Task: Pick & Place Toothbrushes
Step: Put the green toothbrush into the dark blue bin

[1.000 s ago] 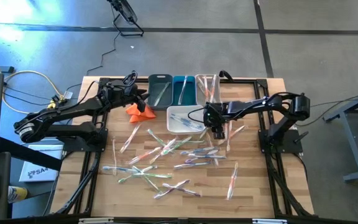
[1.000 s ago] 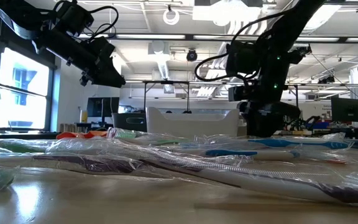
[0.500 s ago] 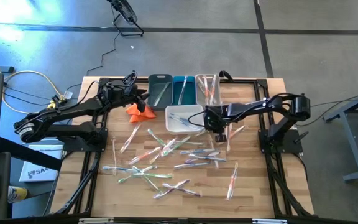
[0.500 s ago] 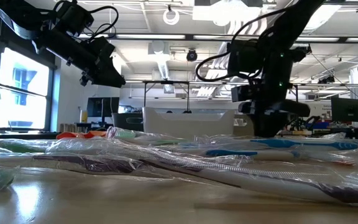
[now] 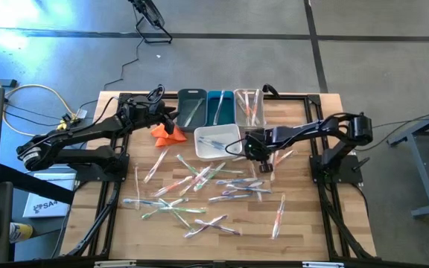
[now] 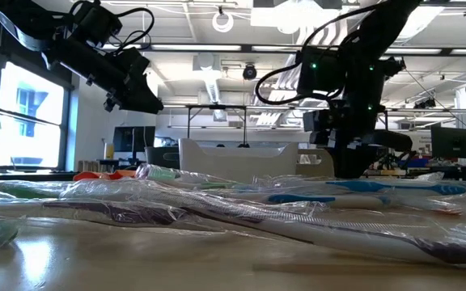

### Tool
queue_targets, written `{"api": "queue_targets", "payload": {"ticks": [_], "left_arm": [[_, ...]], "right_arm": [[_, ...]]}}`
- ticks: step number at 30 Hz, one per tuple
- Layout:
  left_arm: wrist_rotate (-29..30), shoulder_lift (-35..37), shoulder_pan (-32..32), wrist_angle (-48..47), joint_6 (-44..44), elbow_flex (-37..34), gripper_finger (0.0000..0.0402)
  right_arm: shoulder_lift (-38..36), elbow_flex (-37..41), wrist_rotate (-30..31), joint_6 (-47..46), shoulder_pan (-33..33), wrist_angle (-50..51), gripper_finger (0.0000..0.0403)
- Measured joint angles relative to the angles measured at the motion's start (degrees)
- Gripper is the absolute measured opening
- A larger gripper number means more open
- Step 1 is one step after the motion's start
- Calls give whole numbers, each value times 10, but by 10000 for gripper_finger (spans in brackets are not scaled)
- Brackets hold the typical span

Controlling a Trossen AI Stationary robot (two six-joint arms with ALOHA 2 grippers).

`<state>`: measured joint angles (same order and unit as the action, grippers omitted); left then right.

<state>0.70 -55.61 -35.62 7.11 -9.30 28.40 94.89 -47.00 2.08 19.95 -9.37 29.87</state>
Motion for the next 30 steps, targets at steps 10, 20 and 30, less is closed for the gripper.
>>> {"api": "queue_targets", "payload": {"ticks": [10, 20, 30], "left_arm": [[-1, 0, 0, 0, 0, 0, 133], [-3, 0, 0, 0, -5, 0, 133], [-23, 0, 0, 0, -15, 0, 133]], "right_arm": [[-7, 1, 44, 13, 37, -4, 7], [-89, 3, 19, 7, 41, -42, 1], [-222, 1, 21, -51, 42, -37, 0]]}}
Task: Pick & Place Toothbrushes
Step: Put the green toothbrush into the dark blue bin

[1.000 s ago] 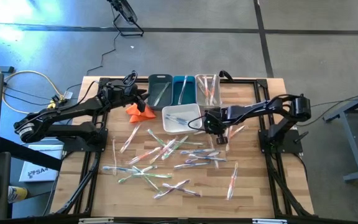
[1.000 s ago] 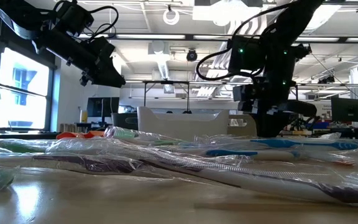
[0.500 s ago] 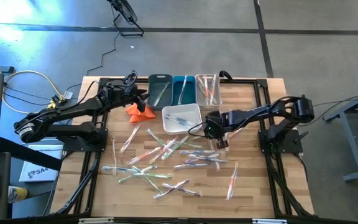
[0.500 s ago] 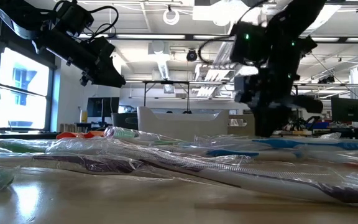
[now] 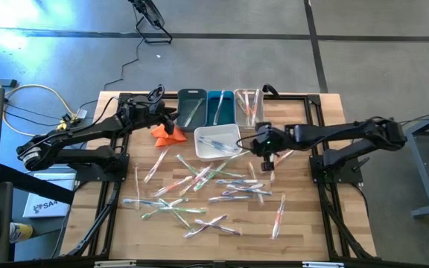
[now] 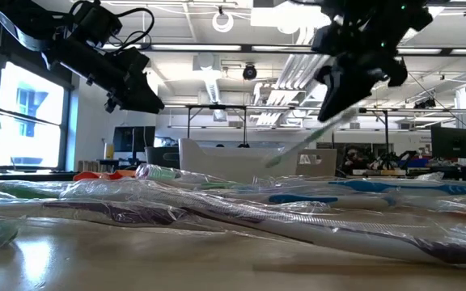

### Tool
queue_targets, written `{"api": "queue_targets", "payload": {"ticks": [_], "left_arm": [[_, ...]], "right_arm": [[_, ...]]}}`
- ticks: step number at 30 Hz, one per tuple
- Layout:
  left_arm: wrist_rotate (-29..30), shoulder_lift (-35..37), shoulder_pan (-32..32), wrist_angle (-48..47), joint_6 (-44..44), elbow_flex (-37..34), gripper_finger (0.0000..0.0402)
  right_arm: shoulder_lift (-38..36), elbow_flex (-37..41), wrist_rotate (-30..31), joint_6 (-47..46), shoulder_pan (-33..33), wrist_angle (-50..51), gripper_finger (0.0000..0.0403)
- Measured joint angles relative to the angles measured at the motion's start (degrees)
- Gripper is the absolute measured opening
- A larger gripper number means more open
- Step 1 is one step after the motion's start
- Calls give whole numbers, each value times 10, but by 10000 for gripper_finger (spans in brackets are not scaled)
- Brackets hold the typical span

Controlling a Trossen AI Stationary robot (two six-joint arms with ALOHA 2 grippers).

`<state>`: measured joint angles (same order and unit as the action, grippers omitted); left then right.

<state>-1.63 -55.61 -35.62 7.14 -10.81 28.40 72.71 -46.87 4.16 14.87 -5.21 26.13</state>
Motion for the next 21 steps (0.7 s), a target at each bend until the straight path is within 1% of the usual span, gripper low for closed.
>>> {"api": "queue_targets", "payload": {"ticks": [4, 7, 9, 14, 16, 21], "left_arm": [[-28, 0, 0, 0, 0, 0, 133], [-59, 0, 0, -3, 0, 0, 133], [-70, 0, 0, -8, 0, 0, 133], [-71, 0, 0, -25, 0, 0, 133], [-70, 0, 0, -31, 0, 0, 133], [-68, 0, 0, -31, 2, 0, 133]], "right_arm": [[-43, 0, 2, -17, -1, 2, 1], [-60, 0, -1, -39, -1, 3, 1], [-60, -1, -21, -59, -1, 10, 1], [-39, -1, -78, -121, 6, 61, 1], [-27, -1, -74, -137, 11, 84, 1], [-6, -1, -15, -149, 15, 82, 2]]}}
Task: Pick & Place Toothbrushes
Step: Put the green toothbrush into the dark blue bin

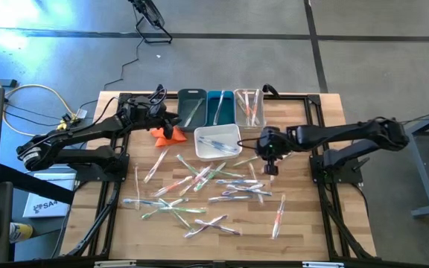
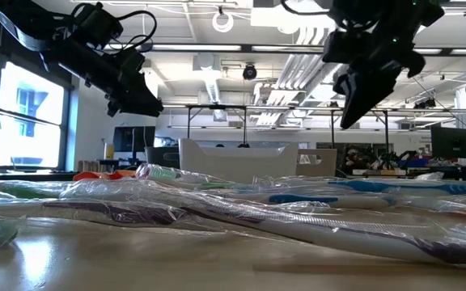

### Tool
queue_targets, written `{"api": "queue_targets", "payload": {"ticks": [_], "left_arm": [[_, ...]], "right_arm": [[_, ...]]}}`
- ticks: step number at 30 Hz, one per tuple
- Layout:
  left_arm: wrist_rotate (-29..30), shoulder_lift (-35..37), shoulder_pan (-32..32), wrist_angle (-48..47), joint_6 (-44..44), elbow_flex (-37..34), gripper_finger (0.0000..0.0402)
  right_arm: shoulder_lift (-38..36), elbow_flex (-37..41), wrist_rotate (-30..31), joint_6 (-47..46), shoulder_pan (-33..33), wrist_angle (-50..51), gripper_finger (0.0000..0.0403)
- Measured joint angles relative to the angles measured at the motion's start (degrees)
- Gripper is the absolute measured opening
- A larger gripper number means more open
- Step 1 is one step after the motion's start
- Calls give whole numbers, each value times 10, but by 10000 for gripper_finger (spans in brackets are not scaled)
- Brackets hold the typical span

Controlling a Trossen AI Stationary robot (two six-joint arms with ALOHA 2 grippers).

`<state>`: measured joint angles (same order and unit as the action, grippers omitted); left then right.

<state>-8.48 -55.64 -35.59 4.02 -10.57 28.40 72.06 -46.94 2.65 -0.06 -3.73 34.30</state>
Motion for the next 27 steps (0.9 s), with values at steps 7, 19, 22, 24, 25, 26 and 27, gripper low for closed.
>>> {"api": "queue_targets", "payload": {"ticks": [7, 19, 22, 24, 25, 26, 27], "left_arm": [[0, 0, 0, -7, 2, 0, 133], [1, 0, 0, -10, 2, 0, 133], [1, 0, 0, -10, 2, 0, 133], [1, 0, 0, -10, 2, 0, 133], [2, 0, 0, -10, 2, 0, 133], [2, 0, 0, -10, 2, 0, 133], [2, 0, 0, -10, 2, 0, 133]], "right_arm": [[36, 0, 46, 4, -17, -8, 6], [135, 0, 47, 22, -23, -7, 130], [153, 0, 44, 47, -23, -7, 154], [164, 0, 43, 63, -23, -9, 165], [169, 0, 43, 72, -23, -11, 169], [175, 0, 43, 80, -24, -13, 173], [180, 0, 43, 88, -25, -18, 175]]}}
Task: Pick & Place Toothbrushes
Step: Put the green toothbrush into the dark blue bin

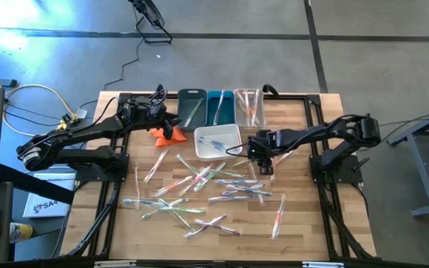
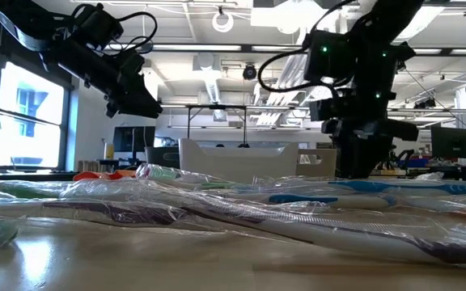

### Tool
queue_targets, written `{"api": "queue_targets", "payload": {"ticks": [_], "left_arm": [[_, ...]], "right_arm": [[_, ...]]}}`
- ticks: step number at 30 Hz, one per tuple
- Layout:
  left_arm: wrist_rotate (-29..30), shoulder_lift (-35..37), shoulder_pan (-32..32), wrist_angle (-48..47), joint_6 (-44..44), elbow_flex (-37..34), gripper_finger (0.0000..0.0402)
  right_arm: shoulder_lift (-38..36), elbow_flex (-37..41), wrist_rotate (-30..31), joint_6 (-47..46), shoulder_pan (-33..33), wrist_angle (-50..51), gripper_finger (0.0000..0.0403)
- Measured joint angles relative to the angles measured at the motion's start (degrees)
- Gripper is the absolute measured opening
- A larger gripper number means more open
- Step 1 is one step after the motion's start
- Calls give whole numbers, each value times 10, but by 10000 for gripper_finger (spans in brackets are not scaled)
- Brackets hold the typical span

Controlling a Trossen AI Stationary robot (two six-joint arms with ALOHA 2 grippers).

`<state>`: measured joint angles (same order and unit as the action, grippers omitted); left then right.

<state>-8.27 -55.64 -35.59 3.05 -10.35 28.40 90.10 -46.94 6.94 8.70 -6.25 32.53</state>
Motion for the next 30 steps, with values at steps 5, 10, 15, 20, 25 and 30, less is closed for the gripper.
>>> {"api": "queue_targets", "payload": {"ticks": [5, 10, 15, 20, 25, 30], "left_arm": [[5, 0, 0, 0, 0, 0, 133], [16, 0, 0, 0, 7, 0, 133], [18, 0, 0, -1, 11, 0, 133], [20, 0, 0, -1, 11, 0, 133], [20, 0, 0, -1, 11, 0, 133], [20, 0, 0, -1, 11, 0, 133]], "right_arm": [[29, 0, -35, 20, -19, -17, 176], [48, -3, -82, 24, -40, -22, 168], [48, -2, -94, 36, -47, -24, 137], [48, -2, -95, 46, -47, -29, 84], [49, -1, -90, 49, -46, -35, 33], [49, -1, -88, 53, -46, -35, 13]]}}
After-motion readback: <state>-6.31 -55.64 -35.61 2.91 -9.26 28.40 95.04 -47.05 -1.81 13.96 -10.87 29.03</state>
